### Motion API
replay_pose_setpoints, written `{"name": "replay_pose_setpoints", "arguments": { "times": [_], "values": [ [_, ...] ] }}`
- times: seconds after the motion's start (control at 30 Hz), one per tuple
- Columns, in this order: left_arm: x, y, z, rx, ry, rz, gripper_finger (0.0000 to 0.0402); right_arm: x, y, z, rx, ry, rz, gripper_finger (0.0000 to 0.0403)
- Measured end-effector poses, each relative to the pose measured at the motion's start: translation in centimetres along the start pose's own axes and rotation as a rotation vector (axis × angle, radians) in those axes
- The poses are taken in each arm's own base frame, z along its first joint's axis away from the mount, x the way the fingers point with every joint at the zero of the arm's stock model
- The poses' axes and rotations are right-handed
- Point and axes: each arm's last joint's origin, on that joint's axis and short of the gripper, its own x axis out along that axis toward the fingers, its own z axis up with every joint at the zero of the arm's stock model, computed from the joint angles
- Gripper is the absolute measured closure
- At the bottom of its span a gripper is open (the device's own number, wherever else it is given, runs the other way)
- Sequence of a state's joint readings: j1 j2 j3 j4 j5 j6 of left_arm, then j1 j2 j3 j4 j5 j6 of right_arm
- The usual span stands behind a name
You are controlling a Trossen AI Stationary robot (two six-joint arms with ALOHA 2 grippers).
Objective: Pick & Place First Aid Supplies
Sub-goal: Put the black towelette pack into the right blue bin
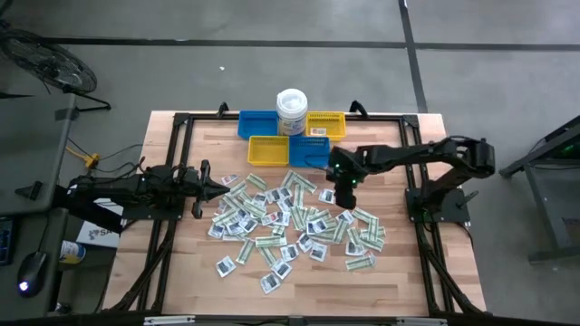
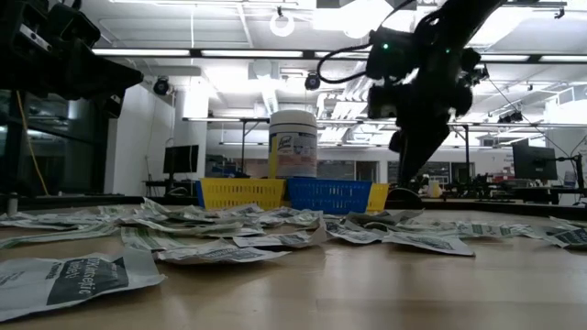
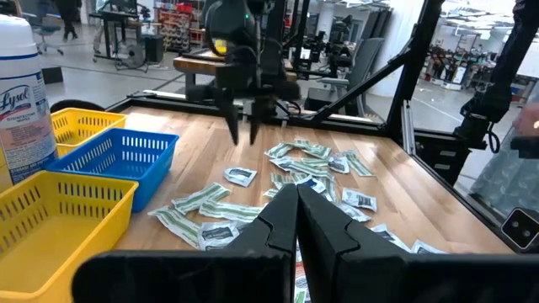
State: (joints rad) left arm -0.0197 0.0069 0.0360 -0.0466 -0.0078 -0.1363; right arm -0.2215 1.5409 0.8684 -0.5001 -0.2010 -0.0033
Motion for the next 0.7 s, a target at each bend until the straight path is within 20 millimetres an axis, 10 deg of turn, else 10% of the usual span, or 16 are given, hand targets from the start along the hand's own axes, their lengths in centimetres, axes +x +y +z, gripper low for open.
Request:
{"name": "replay_pose_setpoints", "arguments": {
  "times": [0.7],
  "values": [
    [0.0, 0.0, 0.0, 0.000, 0.000, 0.000, 0.0394, 4.1, -0.9, 0.9, -0.059, -0.027, -0.121, 0.0285]
  ]
}}
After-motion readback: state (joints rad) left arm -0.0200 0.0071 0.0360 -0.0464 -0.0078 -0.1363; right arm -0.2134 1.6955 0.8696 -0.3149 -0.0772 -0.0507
